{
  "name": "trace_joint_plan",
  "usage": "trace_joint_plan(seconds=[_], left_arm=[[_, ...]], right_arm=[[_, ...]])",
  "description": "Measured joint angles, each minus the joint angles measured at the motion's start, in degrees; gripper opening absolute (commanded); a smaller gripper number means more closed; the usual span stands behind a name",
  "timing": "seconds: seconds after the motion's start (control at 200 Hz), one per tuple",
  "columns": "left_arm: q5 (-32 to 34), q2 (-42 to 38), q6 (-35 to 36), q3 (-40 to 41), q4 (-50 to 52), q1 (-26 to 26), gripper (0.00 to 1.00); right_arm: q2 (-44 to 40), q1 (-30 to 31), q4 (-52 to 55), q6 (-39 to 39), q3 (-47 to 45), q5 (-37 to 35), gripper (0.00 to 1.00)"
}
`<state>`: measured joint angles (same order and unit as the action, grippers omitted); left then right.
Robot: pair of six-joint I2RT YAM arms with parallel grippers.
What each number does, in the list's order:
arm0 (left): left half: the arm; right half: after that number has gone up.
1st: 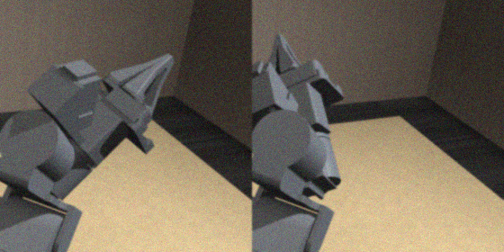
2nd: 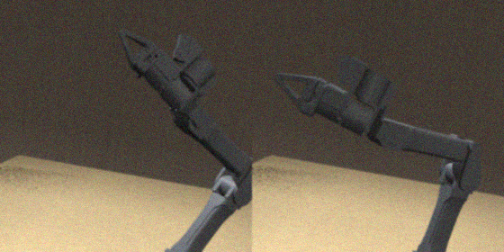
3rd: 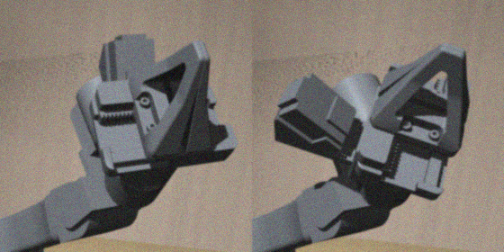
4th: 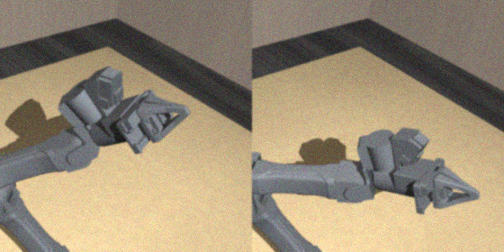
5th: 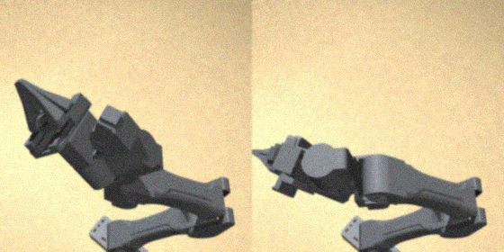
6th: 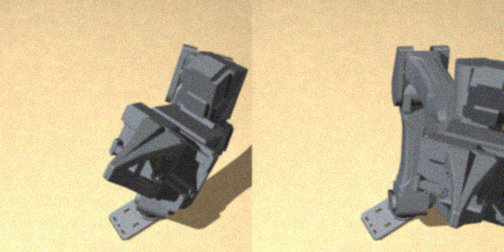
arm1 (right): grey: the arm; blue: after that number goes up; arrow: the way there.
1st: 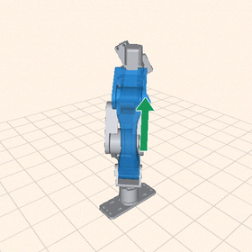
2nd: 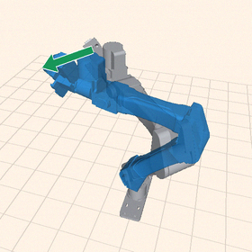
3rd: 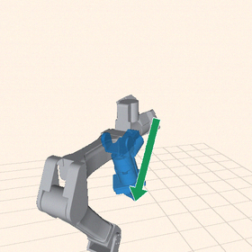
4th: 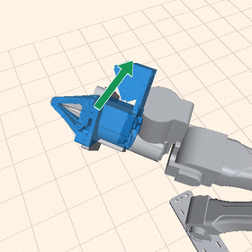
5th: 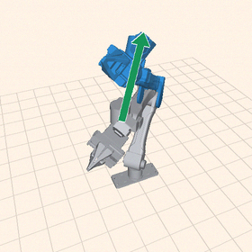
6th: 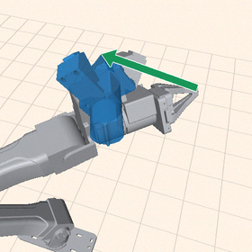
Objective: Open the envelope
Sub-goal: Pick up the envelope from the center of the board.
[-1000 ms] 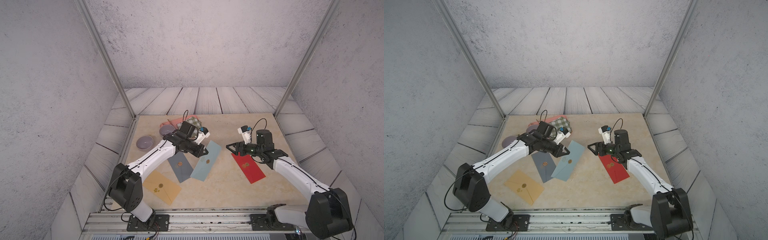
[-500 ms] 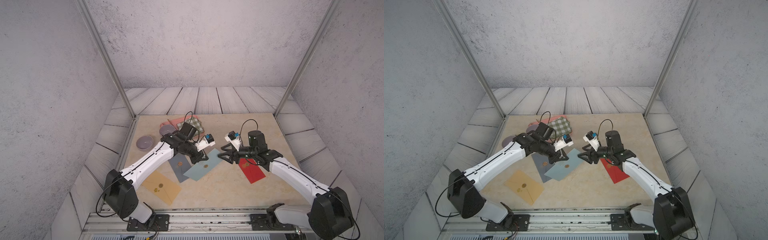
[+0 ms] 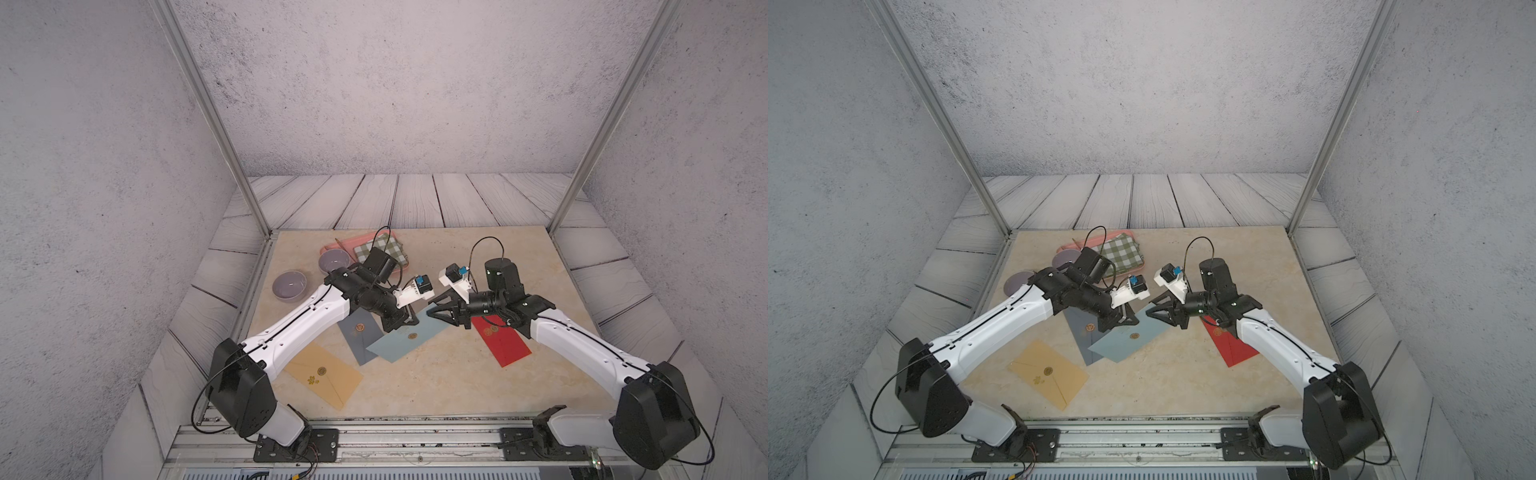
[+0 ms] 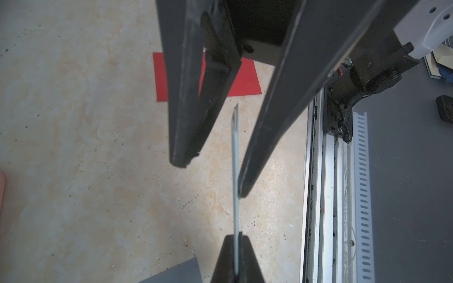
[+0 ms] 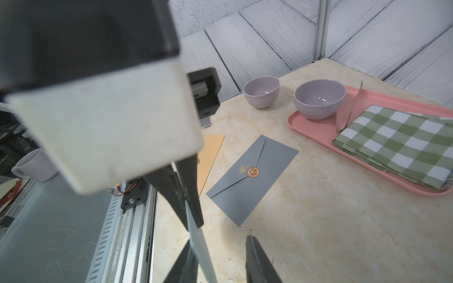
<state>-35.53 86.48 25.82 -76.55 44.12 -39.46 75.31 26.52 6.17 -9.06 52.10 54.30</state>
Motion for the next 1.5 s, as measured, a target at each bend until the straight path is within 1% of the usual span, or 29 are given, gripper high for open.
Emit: trace_joint_plan(seconds=[0.025, 0.06, 0.135, 0.17, 0.2, 0.23, 0.32, 0.35, 0.395, 0.445, 0.495, 0.555, 0.595, 0.661, 0.776, 0.826, 0.926, 1.016, 1.101, 1.201, 1.316, 1.391, 1.501], left_arm=[[0.17, 0.00, 0.11, 0.00, 0.04, 0.00, 0.00], [0.39, 0.00, 0.20, 0.00, 0.07, 0.00, 0.00], [1.03, 0.00, 0.31, 0.00, 0.07, 0.00, 0.04], [1.33, 0.00, 0.31, 0.00, 0.02, 0.00, 0.05], [1.64, 0.00, 0.26, 0.00, 0.02, -0.04, 0.05], [1.92, 0.00, 0.11, 0.00, 0.02, -0.04, 0.05], [2.21, 0.00, 0.00, 0.00, 0.33, -0.13, 0.07], [2.32, 0.00, -0.15, -0.02, 0.35, -0.22, 0.09], [2.36, 0.00, -0.22, -0.02, 0.35, -0.22, 0.16], [2.49, 0.00, -0.26, -0.02, 0.35, -0.22, 0.18], [2.75, 0.00, -0.52, -0.09, 0.48, -0.22, 0.24], [3.06, -0.04, -0.87, -0.11, 0.42, -0.20, 0.25], [3.06, -0.11, -1.38, -0.11, 0.31, -0.13, 0.29], [2.71, -0.37, -2.14, -0.09, -0.11, 0.22, 0.30], [1.49, -1.77, -5.18, 0.46, -2.51, 1.84, 0.45], [0.70, -3.13, -7.96, 1.73, -4.94, 3.45, 0.52], [-1.38, -7.54, -15.15, 7.30, -12.94, 8.79, 0.55], [-2.64, -12.39, -25.09, 15.23, -23.47, 14.67, 0.57], [-3.28, -14.93, -35.45, 22.56, -34.32, 18.43, 0.61], [-3.34, -15.08, -46.95, 29.90, -46.71, 20.15, 0.67], [-2.78, -14.21, -58.27, 36.48, -58.73, 20.68, 0.70], [-2.64, -13.07, -63.82, 38.45, -64.89, 20.94, 0.71], [-3.37, -11.04, -69.83, 38.45, -72.30, 21.40, 0.71]], right_arm=[[0.02, 0.07, 0.00, 0.13, 0.00, 0.26, 0.21], [0.02, 0.13, -0.07, 0.44, 0.00, 0.63, 0.19], [0.00, 0.22, -0.39, 0.92, -0.15, 1.16, 0.14], [-0.07, 0.22, -0.63, 1.03, -0.37, 1.31, 0.10], [-0.13, 0.22, -0.96, 1.16, -0.72, 1.53, 0.05], [-0.24, 0.26, -1.36, 1.29, -1.11, 1.75, 0.03], [-0.66, 0.33, -2.69, 1.57, -2.14, 1.99, 0.03], [-0.81, 0.33, -3.04, 1.64, -2.43, 2.05, 0.01], [-1.09, 0.33, -3.37, 1.68, -2.82, 2.08, 0.00], [-1.57, 0.33, -3.52, 1.77, -3.30, 2.03, 0.00], [-2.03, 0.31, -3.82, 1.86, -3.91, 1.84, 0.00], [-2.58, 0.31, -4.46, 2.23, -4.87, 1.38, 0.00], [-2.82, 0.31, -5.07, 2.64, -5.51, 1.07, 0.00], [-3.06, 0.31, -6.43, 3.58, -6.62, 0.76, 0.00], [-3.65, 0.31, -8.70, 5.53, -8.46, -1.16, 0.00], [-4.37, 0.28, -9.81, 6.34, -9.38, -2.91, 0.00], [-7.10, -0.11, -14.23, 9.92, -12.41, -7.67, 0.00], [-10.05, -1.01, -21.31, 15.10, -16.24, -12.70, 0.00], [-11.61, -1.46, -26.97, 20.68, -18.43, -17.57, 0.00], [-12.15, -1.77, -33.24, 28.13, -19.17, -23.47, 0.00], [-13.00, -1.86, -42.03, 37.88, -21.31, -29.73, 0.00], [-13.35, -1.97, -45.57, 42.66, -21.97, -31.65, 0.00], [-13.64, -2.01, -48.68, 47.93, -21.86, -32.48, 0.00]])
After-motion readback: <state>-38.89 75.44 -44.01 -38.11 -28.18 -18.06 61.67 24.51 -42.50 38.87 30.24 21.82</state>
